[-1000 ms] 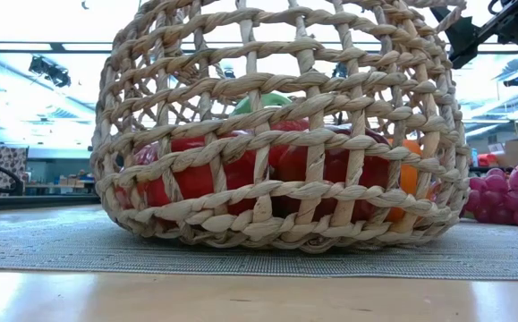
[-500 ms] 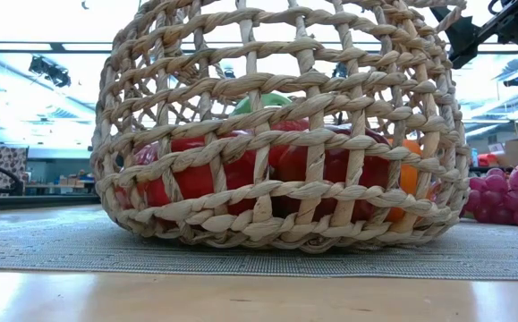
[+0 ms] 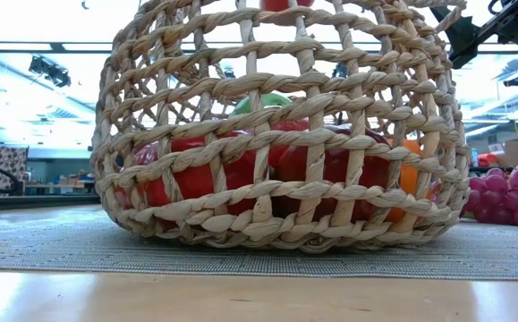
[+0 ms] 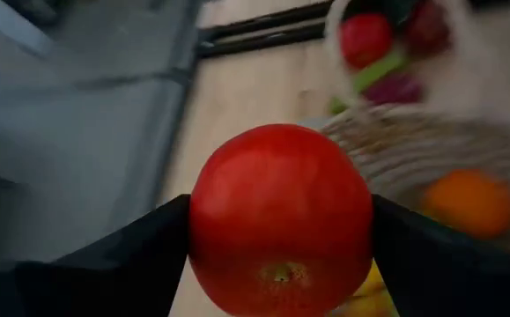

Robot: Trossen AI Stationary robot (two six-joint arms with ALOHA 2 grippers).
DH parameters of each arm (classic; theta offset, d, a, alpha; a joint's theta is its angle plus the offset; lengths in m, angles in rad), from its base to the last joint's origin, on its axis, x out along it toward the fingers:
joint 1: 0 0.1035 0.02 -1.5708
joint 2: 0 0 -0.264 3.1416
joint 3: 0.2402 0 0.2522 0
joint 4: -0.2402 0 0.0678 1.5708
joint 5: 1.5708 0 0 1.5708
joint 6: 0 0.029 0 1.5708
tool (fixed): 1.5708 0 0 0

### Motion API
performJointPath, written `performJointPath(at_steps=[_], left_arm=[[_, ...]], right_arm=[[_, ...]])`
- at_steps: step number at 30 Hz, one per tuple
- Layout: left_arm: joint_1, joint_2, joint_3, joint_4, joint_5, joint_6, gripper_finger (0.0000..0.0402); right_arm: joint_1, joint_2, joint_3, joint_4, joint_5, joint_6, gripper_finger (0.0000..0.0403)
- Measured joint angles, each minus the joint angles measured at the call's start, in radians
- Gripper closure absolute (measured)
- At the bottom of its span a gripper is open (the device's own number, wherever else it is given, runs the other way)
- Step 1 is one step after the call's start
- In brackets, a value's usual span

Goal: Build produce basket
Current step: Put the red apple into the brown basket

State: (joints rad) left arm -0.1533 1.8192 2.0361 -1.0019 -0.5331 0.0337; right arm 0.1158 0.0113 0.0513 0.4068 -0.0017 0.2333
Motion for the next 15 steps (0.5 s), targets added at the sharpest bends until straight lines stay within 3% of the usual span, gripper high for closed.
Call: performJointPath(at_steps=[6,10,15], left_arm=[[0.084,-0.015,0.0,0.001,0.367,-0.301,0.0083],[0.146,-0.015,0.0,0.0,0.554,-0.458,0.0083],[0.178,-0.014,0.0,0.0,0.651,-0.526,0.0083]], right_arm=[[0.0,0.0,0.0,0.0,0.0,0.0,0.0041],[0.0,0.0,0.0,0.002,0.0,0.0,0.0041],[0.0,0.0,0.0,0.002,0.0,0.0,0.0041]])
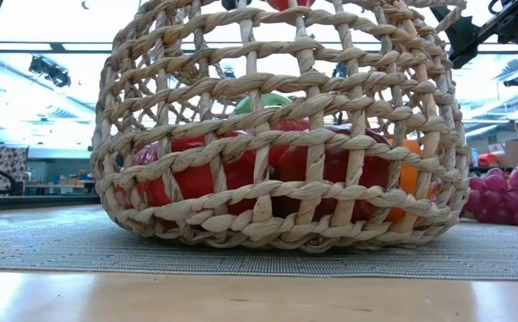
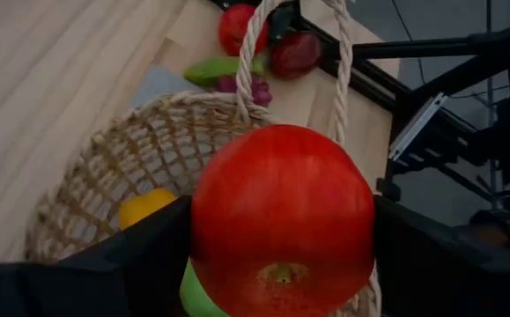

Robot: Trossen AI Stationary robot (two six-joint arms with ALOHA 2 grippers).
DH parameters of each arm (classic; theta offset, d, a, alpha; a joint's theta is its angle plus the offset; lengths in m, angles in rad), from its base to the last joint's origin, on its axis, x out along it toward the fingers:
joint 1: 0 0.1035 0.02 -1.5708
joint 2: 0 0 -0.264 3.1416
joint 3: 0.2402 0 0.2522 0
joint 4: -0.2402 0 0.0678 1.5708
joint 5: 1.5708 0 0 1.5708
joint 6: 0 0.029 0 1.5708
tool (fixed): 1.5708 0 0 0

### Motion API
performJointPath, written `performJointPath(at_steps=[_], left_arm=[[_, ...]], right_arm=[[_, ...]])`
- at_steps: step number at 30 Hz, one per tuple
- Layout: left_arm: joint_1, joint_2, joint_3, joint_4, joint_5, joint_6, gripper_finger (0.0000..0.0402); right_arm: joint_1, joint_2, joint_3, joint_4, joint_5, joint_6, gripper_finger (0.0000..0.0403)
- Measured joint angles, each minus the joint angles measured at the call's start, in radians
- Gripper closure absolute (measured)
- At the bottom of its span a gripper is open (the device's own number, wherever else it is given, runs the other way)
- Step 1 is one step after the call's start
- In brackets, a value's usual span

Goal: Build produce basket
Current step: Put the red apple into the brown basket

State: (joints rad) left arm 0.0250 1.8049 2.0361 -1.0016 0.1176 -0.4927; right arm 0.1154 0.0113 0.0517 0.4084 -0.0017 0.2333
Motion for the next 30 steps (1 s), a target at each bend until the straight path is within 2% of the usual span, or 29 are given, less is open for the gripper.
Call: performJointPath(at_steps=[6,17,23,30], left_arm=[[-0.01,0.026,0.0,-0.03,-0.018,0.065,0.0083],[-0.045,0.196,-0.001,-0.123,-0.03,0.301,0.0083],[-0.044,0.245,-0.001,-0.143,-0.087,0.529,0.0083],[-0.082,0.285,-0.001,-0.147,-0.089,0.754,0.0083]], right_arm=[[0.0,0.0,0.0,0.0,0.0,0.0,0.0041],[0.0,0.0,0.0,0.001,0.0,0.0,0.0041],[0.0,0.0,0.0,0.0,0.0,0.0,0.0041],[0.0,0.0,0.0,0.001,0.0,0.0,0.0041]])
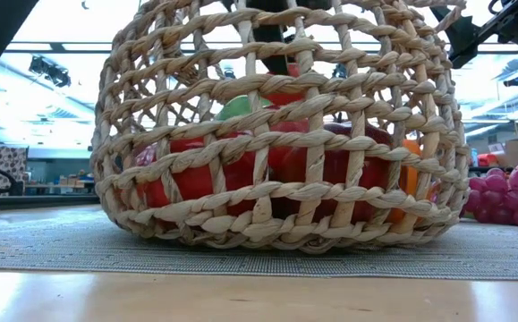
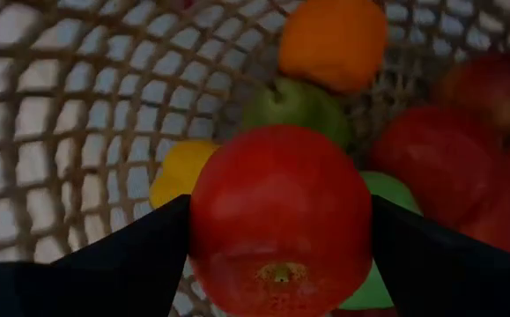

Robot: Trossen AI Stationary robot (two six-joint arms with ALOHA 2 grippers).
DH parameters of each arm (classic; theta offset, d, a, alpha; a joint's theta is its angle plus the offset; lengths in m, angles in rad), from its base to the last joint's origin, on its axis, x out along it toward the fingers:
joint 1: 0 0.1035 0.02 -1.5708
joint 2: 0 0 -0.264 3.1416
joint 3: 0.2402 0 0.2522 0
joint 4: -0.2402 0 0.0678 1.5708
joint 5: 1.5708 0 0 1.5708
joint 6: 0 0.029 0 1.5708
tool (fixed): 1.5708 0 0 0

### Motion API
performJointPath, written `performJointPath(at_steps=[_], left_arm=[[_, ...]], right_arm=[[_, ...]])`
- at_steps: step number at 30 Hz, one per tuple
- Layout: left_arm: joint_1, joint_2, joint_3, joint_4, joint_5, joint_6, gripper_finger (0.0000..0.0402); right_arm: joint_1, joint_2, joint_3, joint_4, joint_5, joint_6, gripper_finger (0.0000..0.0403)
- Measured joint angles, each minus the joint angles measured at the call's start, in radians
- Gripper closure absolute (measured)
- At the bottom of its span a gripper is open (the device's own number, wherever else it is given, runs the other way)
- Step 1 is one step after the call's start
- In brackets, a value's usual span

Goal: Build produce basket
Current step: Put the red apple into the brown basket

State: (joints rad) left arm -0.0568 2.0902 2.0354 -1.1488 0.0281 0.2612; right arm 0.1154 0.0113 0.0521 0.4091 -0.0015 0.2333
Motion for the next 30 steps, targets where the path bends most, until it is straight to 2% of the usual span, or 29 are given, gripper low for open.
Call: performJointPath(at_steps=[6,11,15,24,30], left_arm=[[-0.028,0.0,0.001,0.028,-0.018,0.045,0.0073],[-0.04,0.0,0.001,0.038,-0.142,0.032,0.0036],[-0.044,0.0,0.001,0.052,-0.192,0.006,0.0007],[-0.073,-0.031,0.001,0.044,-0.362,-0.007,0.0007],[-0.083,-0.114,0.057,0.04,-0.375,-0.06,0.0008]], right_arm=[[0.0,0.0,0.0,0.0,0.0,0.0,0.0041],[0.0,0.0,0.0,0.0,0.0,0.0,0.0041],[0.0,0.0,0.0,0.0,0.0,0.0,0.0041],[0.0,0.0,0.0,0.0,0.0,0.0,0.0041],[0.0,0.0,0.0,0.0,0.0,0.0,0.0041]])
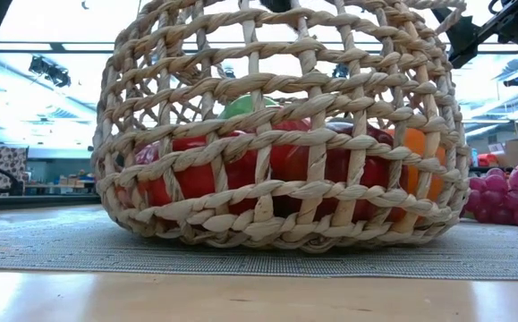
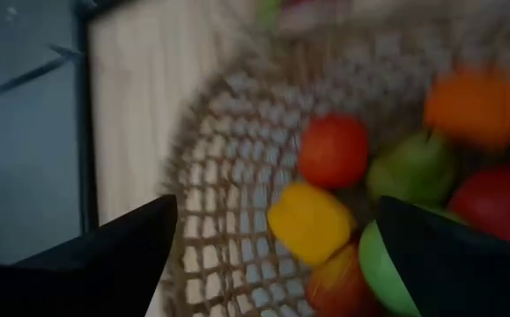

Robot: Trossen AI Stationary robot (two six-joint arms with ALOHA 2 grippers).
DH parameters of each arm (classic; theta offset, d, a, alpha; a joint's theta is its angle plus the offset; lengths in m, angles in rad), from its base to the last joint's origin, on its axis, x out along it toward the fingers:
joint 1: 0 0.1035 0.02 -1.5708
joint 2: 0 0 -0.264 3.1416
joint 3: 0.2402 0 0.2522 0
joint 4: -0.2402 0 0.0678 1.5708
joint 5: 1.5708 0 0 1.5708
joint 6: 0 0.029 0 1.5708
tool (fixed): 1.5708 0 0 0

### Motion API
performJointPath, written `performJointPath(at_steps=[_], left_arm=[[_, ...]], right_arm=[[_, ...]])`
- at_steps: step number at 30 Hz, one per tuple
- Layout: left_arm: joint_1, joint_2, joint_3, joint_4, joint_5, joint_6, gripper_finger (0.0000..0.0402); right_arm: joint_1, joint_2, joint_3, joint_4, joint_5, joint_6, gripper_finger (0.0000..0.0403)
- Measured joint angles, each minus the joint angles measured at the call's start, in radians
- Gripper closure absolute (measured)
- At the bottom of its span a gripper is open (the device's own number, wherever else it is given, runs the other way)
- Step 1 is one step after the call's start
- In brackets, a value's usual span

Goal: Build produce basket
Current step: Put the red apple into the brown basket

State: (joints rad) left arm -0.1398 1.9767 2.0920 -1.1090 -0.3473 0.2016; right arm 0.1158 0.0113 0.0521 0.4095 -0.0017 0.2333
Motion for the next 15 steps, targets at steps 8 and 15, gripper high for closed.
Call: performJointPath(at_steps=[8,15], left_arm=[[-0.008,-0.175,0.042,0.01,-0.009,-0.089,0.0008],[-0.044,-0.4,-0.175,0.094,-0.06,-0.156,0.0008]], right_arm=[[0.0,0.0,0.0,0.0,0.0,0.0,0.0041],[0.0,0.0,0.0,0.0,0.0,0.0,0.0041]])
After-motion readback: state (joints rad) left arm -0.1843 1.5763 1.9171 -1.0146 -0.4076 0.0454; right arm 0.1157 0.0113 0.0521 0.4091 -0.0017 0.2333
